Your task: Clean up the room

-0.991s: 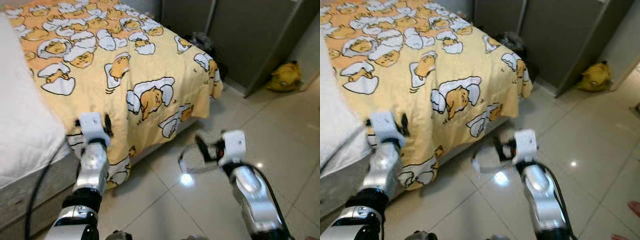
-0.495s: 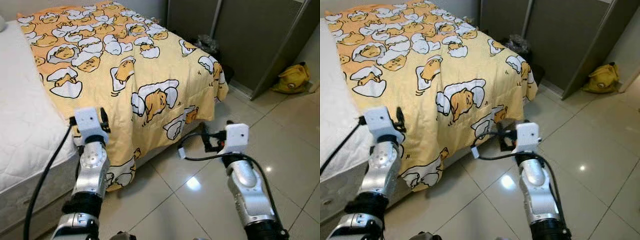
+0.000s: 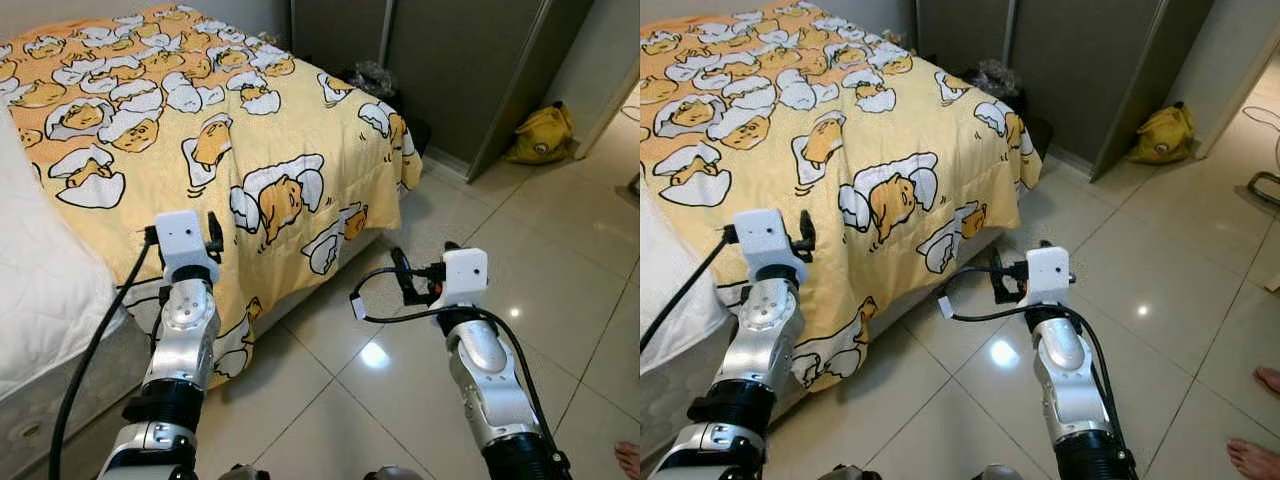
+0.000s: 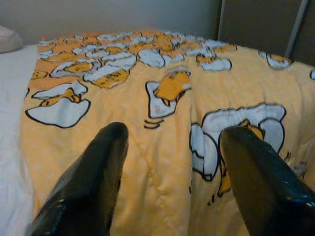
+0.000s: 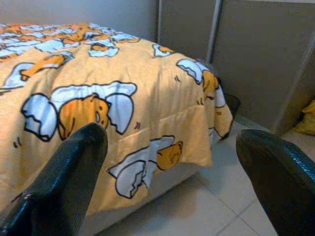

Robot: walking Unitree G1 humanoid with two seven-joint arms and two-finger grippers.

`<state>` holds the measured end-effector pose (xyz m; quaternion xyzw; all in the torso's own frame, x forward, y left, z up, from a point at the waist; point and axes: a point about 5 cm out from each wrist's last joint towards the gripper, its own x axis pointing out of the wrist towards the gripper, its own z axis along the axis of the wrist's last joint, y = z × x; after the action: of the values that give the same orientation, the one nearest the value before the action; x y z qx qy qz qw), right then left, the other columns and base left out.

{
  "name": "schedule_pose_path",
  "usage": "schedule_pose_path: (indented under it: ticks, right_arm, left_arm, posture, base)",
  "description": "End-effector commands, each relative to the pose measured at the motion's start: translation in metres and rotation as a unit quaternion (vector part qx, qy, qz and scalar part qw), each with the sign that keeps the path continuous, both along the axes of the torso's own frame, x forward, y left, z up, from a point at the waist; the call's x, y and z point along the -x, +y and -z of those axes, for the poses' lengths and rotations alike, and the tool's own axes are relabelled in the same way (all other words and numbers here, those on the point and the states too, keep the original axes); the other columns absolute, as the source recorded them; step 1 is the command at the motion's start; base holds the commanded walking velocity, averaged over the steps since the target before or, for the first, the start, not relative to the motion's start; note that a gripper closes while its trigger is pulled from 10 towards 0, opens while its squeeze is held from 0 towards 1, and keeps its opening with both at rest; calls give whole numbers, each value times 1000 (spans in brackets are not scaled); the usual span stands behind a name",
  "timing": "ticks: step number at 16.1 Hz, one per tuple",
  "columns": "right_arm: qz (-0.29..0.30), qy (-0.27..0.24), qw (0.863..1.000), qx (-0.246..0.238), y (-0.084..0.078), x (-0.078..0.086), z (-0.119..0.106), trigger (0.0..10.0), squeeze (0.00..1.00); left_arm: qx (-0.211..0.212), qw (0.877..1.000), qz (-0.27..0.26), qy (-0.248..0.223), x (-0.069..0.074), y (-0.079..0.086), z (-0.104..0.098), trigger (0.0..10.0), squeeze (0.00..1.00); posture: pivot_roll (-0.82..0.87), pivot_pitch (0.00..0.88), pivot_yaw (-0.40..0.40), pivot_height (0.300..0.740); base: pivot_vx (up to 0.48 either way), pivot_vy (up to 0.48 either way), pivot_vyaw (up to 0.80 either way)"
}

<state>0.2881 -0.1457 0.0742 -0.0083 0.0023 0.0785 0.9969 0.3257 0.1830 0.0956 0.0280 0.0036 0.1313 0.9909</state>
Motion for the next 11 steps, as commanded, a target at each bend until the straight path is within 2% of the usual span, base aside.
schedule_pose_path:
  ticks: [1,4,6,9,11]
  right_arm:
    - [2,-8,1000,-9,1,1,-3,10000,1000]
    - [2,2,1000,-16,0,2,2,10000,1000]
    - [10,10,1000,-20,-3,1,6,10000,1000]
    - [14,15,1000,-19,-6,2,9,10000,1000]
    - [13,15,1000,-13,-7,2,9,10000,1000]
  left_arm:
    - [-13,1000,14,12,-1,-2,2,10000,1000]
    - [-30,998,47,18,-1,-7,3,10000,1000]
    - [20,995,94,28,1,-19,10,10000,1000]
    - [19,992,120,25,2,-25,10,10000,1000]
    - [46,992,119,16,3,-22,11,10000,1000]
  posture:
    - [-196,0,47,740]
    - [-200,0,51,740]
    - [-203,0,63,740]
    - [-203,0,65,740]
    - [-207,0,68,740]
  base:
    - [0,0,0]
    - [0,0,0]
    - [0,0,0]
    - [0,0,0]
    - [0,0,0]
